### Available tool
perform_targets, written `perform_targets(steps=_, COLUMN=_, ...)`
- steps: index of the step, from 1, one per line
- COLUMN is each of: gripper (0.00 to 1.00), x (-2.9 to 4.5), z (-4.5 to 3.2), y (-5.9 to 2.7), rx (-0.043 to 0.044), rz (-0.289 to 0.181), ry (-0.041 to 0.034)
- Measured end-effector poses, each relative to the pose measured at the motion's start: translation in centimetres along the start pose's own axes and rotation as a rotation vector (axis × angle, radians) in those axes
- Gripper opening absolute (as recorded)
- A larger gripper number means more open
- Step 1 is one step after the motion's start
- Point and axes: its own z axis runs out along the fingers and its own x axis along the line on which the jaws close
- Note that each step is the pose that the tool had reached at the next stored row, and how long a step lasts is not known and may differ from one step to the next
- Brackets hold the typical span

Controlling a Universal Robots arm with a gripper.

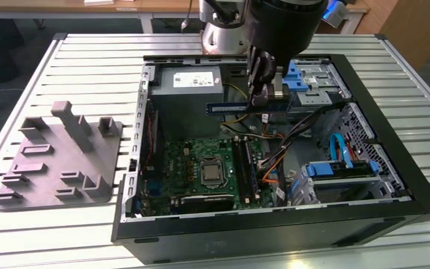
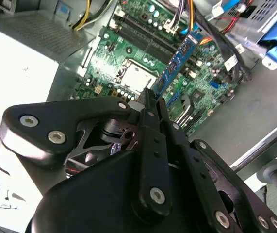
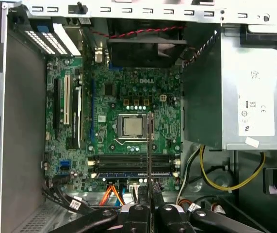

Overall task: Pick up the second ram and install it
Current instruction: 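Pick up the second ram and move it above second insertion slot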

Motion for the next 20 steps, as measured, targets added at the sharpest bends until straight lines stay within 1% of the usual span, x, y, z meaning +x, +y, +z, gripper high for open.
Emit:
perform_targets(steps=5, gripper=0.14, x=0.00, z=0.00, y=0.00, rx=0.0000, rz=0.000, ry=-0.0014)
perform_targets(steps=8, gripper=0.14, x=0.01, z=0.20, y=0.07, rx=0.0000, rz=0.000, ry=-0.0015)
perform_targets(steps=13, gripper=0.14, x=0.08, z=1.08, y=0.18, rx=0.0000, rz=0.000, ry=-0.0011)
perform_targets(steps=20, gripper=0.14, x=0.95, z=2.32, y=0.17, rx=0.0000, rz=0.000, ry=-0.0012)
